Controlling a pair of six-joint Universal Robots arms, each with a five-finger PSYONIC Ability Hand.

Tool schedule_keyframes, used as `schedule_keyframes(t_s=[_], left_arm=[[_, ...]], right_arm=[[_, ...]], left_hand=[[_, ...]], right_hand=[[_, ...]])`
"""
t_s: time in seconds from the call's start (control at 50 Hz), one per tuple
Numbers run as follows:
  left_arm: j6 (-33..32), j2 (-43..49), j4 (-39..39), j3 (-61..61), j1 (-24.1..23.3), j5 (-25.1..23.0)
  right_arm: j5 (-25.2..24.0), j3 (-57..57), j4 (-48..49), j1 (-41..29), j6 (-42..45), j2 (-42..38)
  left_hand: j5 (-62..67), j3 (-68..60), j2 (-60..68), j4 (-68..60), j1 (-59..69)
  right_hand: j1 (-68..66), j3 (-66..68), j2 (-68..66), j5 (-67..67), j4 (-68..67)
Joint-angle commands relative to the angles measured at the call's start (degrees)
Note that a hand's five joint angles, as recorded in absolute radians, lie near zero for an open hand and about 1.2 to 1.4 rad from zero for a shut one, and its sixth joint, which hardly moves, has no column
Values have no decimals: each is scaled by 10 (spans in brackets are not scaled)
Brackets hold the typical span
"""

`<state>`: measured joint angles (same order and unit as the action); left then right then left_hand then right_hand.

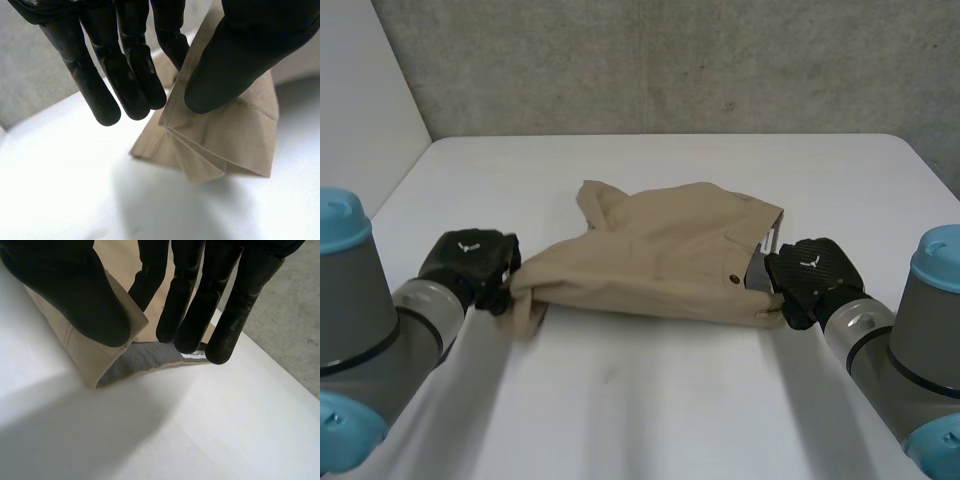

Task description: Fold the shorts.

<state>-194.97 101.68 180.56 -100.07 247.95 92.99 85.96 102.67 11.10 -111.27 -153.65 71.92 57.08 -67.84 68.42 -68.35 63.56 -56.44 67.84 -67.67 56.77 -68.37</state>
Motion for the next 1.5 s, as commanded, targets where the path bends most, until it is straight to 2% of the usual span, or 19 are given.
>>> schedule_keyframes(t_s=[0.02,0.08,0.14,0.18,0.24,0.28,0.4,0.58,0.8,1.04,1.08,1.14,1.18,1.24,1.26,1.3,1.4,1.48,1.5], left_arm=[[-191,-3,48,-55,-16,3],[-195,-6,73,-67,-28,5],[-195,-8,77,-70,-50,5],[-195,-8,77,-71,-64,6],[-194,-8,76,-72,-71,6],[-194,-7,76,-72,-72,7],[-192,-3,81,-69,-66,12],[-179,-1,83,-62,-49,11],[-121,13,83,-38,-20,8],[-114,26,83,-23,-1,8],[-114,26,83,-23,-1,8],[-114,26,82,-25,-2,8],[-114,26,82,-28,-4,7],[-116,22,79,-35,-11,4],[-118,17,75,-39,-17,4],[-121,9,71,-42,-22,4],[-113,-42,49,-50,-19,7],[-93,-73,8,-63,-3,11],[-66,-88,-12,-69,3,11]], right_arm=[[5,-7,-49,-1,57,8],[4,-12,-64,0,52,11],[-1,-12,-80,3,44,16],[1,-15,-87,1,23,17],[-1,-19,-98,1,-6,25],[-1,-26,-121,1,-31,36],[-28,-27,-165,0,-46,59],[-87,23,-137,-16,-42,60],[-85,57,-18,-37,-40,14],[-86,37,0,-38,-39,-37],[-87,32,0,-39,-39,-46],[-91,22,1,-38,-40,-56],[-87,11,1,-37,-41,-53],[-87,4,3,-33,-52,-49],[-86,2,12,-31,-61,-44],[-83,0,27,-31,-77,-32],[-39,2,50,-25,-129,8],[-16,9,48,-23,-132,8],[-15,10,48,-23,-132,8]], left_hand=[[129,-122,116,-116,164],[129,-122,116,-116,164],[129,-122,116,-116,164],[129,-122,116,-116,164],[129,-122,116,-116,164],[129,-122,116,-116,164],[129,-122,116,-116,164],[129,-122,116,-116,164],[129,-122,116,-116,164],[129,-122,116,-116,164],[129,-122,116,-116,164],[129,-122,116,-116,164],[129,-122,116,-116,164],[-52,59,-65,64,-16],[-220,228,-234,233,-185],[-344,352,-358,357,-309],[-510,517,-523,522,-474],[-528,536,-542,541,-493],[-530,538,-543,543,-495]], right_hand=[[-236,122,-123,132,-116],[-236,122,-123,132,-116],[-94,-20,19,-10,26],[81,-195,193,-184,200],[162,-276,275,-266,282],[261,-375,374,-365,381],[329,-443,441,-432,448],[337,-451,450,-441,457],[301,-415,413,-404,420],[230,-344,342,-333,349],[148,-262,260,-251,267],[-198,84,-86,95,-79],[-236,122,-123,132,-116],[-236,122,-123,132,-116],[-236,122,-123,132,-116],[-236,122,-123,132,-116],[-236,122,-123,132,-116],[-236,122,-123,132,-116],[-236,122,-123,132,-116]])
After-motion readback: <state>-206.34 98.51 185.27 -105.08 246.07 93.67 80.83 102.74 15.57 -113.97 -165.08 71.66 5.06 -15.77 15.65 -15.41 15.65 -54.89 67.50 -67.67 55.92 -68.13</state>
